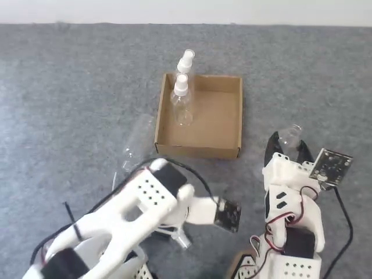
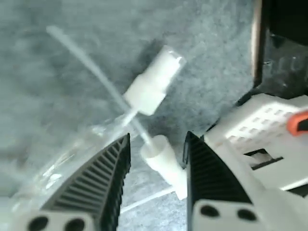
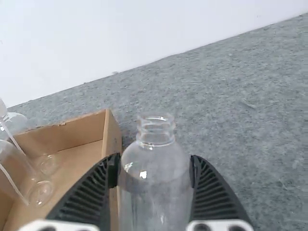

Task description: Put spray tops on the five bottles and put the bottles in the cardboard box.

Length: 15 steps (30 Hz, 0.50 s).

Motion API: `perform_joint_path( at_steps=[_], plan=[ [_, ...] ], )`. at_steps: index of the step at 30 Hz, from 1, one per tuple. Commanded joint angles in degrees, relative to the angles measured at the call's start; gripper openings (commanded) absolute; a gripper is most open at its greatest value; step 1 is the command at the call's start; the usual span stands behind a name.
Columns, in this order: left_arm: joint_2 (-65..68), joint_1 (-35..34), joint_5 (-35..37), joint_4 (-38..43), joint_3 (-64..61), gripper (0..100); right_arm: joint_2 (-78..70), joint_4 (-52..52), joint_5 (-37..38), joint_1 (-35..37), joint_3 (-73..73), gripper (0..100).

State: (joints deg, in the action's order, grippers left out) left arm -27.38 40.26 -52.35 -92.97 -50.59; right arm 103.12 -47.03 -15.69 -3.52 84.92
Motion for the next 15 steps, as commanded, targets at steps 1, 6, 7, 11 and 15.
perform_joint_path(
  at_steps=[1, 6, 7, 11, 15],
  plan=[
    [0.44, 1.49, -0.26, 4.92, -2.59, 17, 0.92, 1.54, -0.7, -0.48, -1.14, 4.6],
    [0.97, 1.49, -0.18, 7.65, -2.95, 17, 0.92, 1.54, -0.7, -0.48, -1.23, 4.6],
    [0.97, 1.49, -0.18, 8.44, -3.03, 17, 0.92, 1.54, -0.7, -0.48, -1.23, 4.6],
    [1.05, 1.58, -0.18, 11.69, -4.79, 17, 0.92, 1.54, -0.7, -0.48, -1.23, 4.6],
    [1.05, 1.58, -0.26, 16.35, -8.48, 17, 0.92, 1.54, -0.7, -0.48, -1.23, 4.6]
  ],
)
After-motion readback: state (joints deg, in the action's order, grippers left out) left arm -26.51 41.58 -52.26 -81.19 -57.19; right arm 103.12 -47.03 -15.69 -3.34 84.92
